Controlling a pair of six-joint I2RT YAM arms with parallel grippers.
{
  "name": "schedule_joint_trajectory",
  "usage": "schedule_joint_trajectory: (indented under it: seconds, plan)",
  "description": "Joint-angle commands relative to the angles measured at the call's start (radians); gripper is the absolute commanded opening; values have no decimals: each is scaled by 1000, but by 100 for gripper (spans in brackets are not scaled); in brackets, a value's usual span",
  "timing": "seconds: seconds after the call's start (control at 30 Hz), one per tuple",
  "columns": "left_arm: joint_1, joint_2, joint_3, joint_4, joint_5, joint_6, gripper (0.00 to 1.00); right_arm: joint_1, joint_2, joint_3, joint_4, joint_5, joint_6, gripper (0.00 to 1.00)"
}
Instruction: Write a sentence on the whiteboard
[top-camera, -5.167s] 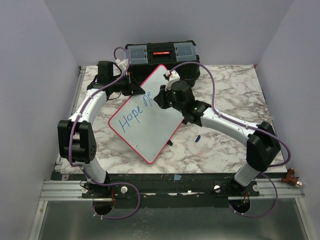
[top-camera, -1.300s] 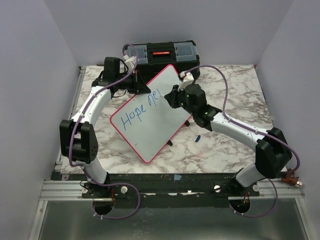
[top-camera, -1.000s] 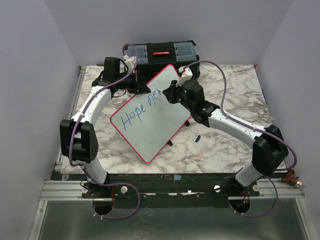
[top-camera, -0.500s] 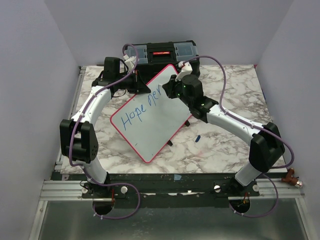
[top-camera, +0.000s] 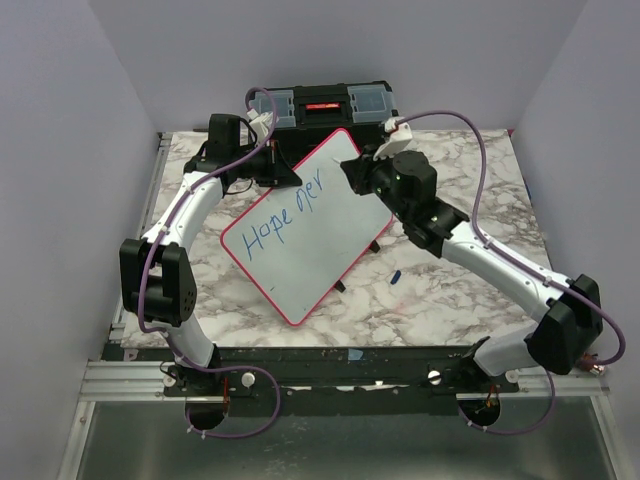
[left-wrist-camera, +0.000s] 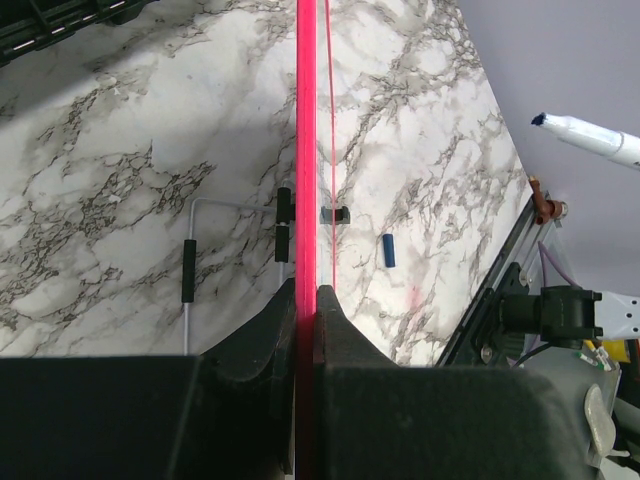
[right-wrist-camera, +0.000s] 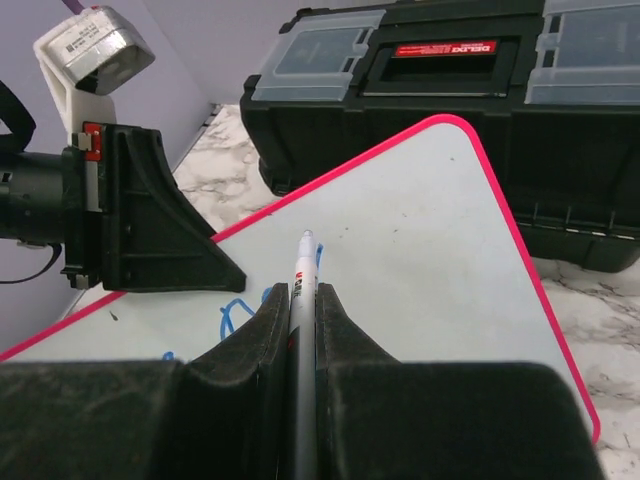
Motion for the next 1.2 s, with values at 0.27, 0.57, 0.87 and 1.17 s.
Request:
schedule_joint_trajectory:
  seconds: [0.27,0.57,0.87,1.17]
  plan:
    - [-24,23,27,0,-5,64,0,-4,-52,-125,-33,20,11,1]
    - [-24,10,24,-7,-16,76,0,-4,-10,-102,-39,-19,10,1]
    - [-25,9,24,-9,-24,87,0,-4,49,-63,-30,-33,5,1]
    - [-19,-2,8,31,-48,39,0,-4,51,-62,-25,-27,0,1]
